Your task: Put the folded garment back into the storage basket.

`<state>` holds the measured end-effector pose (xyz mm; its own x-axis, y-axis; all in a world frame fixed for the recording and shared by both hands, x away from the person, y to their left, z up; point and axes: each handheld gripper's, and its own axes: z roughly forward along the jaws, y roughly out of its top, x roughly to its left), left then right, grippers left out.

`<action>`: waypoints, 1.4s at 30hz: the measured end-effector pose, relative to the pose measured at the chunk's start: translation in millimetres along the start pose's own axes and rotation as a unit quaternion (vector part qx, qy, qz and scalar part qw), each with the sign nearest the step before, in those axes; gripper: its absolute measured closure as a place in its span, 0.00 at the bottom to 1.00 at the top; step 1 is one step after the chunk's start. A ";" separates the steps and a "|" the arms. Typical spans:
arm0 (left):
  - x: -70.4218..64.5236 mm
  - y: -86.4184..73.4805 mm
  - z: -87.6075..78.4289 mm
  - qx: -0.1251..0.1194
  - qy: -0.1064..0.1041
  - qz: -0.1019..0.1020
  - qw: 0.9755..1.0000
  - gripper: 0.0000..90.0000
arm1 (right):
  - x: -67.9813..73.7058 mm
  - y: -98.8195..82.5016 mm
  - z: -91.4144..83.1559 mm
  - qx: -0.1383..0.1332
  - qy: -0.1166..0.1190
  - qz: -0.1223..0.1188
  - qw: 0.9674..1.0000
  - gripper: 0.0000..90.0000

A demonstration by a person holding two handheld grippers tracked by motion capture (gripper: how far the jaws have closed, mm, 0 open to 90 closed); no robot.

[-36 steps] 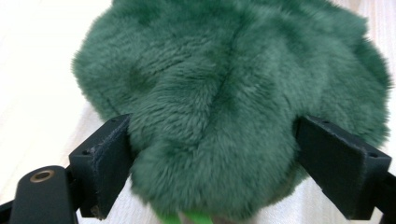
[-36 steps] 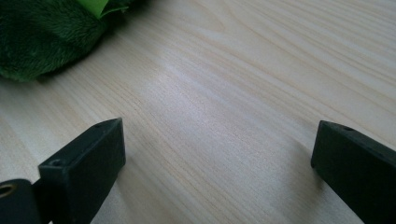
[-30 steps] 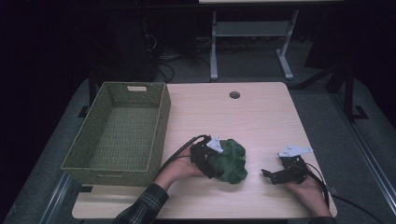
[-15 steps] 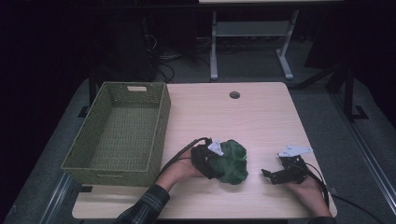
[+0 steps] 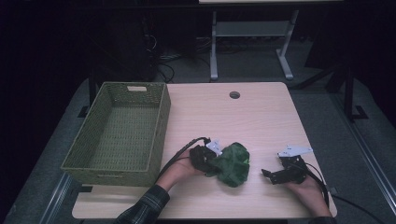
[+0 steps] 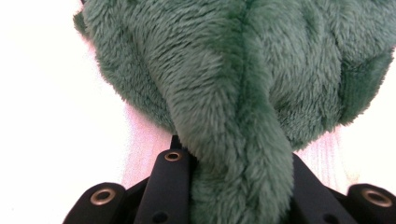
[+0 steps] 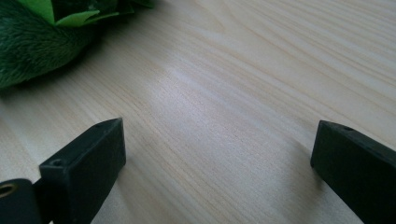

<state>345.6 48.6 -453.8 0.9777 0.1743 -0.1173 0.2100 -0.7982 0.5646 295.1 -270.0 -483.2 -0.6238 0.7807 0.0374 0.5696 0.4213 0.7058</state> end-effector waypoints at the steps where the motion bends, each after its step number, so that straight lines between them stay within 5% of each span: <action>1: 0.1 0.1 -0.5 -0.001 0.000 -0.001 1.000 0.87 | 0.0 0.0 0.0 0.000 0.000 0.000 1.000 0.03; 19: -0.4 10.1 -40.6 -0.056 0.016 -0.049 0.997 0.88 | -0.1 0.0 0.1 0.000 0.000 0.000 1.000 0.03; 33: 1.6 23.8 -109.9 -0.064 0.057 -0.069 0.994 0.88 | 0.2 0.0 -0.1 0.001 0.000 0.001 1.000 0.03; 42: 7.6 16.9 -156.3 -0.070 0.088 -0.079 0.991 0.88 | 0.2 0.0 0.0 0.001 0.000 0.002 1.000 0.03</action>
<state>355.8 126.6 -317.4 0.9143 0.3981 -0.0750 0.3449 -0.6679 0.6596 295.0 -269.9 -483.2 -0.6221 0.7819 0.0399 0.5724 0.4194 0.7046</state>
